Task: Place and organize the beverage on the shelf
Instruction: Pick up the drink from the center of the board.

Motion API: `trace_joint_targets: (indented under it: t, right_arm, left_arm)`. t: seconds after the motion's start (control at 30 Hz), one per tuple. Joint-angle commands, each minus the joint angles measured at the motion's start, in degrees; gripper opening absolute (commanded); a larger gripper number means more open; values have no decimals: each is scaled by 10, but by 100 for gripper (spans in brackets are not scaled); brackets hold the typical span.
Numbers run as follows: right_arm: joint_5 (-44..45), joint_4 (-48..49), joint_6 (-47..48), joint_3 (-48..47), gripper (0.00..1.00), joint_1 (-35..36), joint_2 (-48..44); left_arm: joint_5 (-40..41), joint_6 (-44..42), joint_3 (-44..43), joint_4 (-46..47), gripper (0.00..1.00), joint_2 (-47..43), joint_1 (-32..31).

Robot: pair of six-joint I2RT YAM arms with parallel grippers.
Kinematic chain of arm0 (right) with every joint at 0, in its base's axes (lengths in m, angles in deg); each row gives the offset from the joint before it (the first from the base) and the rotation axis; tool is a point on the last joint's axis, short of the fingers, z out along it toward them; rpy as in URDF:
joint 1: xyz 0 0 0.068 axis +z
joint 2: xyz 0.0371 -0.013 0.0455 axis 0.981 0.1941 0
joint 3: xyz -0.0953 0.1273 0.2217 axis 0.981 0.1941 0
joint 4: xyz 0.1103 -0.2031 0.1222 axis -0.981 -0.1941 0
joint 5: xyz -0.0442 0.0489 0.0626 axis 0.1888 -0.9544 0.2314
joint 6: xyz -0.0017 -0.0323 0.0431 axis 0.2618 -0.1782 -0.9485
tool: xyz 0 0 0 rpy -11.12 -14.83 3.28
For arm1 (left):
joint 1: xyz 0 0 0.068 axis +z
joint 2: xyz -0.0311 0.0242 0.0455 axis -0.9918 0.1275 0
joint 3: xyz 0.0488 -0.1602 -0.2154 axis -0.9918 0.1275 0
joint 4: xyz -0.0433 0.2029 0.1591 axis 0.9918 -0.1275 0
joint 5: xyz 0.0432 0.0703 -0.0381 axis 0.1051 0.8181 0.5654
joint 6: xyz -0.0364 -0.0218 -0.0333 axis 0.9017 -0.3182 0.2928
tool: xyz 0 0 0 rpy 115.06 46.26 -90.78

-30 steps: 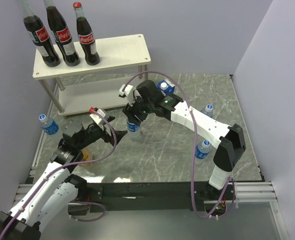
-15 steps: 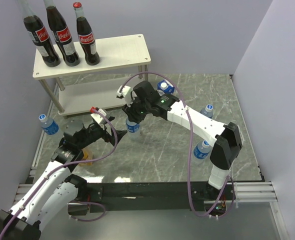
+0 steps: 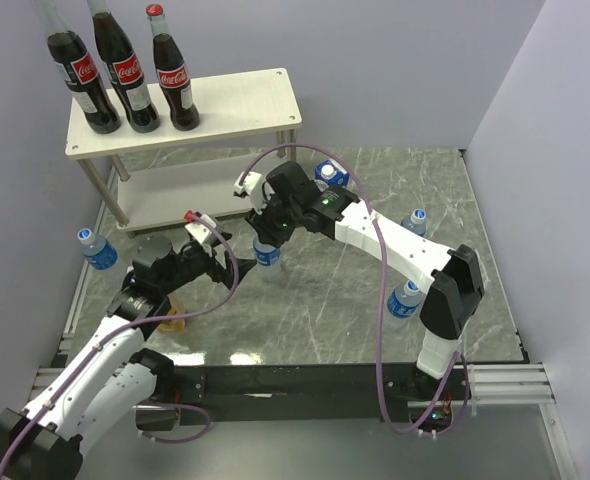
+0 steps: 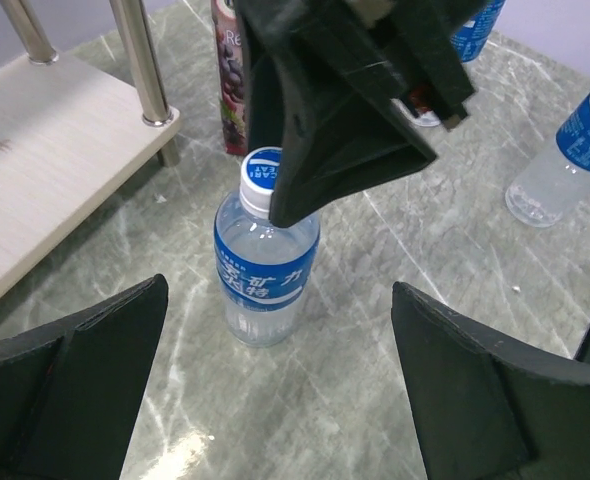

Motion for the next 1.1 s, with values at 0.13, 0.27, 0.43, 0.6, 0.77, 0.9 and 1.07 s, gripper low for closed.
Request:
trace_joint_targets:
  t: [0.13,0.27,0.43,0.6,0.77,0.9,1.07]
  right_arm:
    - [1,7,-17,-34,0,-8,-69]
    - [-14,-9,-25,-46,0,-19,-74]
    - [-22,-31,-39,-73,0,-21,-76]
    - [-22,-42,-52,-99,0,-22,-78]
    - [-23,-48,-65,-113,0,-24,-83]
    - [-42,-50,-76,-113,0,-30,-91]
    - [-47,-48,-81,-104,0,-34,-108]
  left_arm:
    - [-29,47,4,94,100,35,-2]
    - [-32,50,23,149,99,35,-2]
    - [-30,46,27,176,99,65,-12]
    - [-8,32,14,173,100,87,-36]
    - [9,13,1,175,100,108,-62]
    - [36,-1,-16,177,99,137,-82]
    - [92,-11,-42,185,99,168,-108]
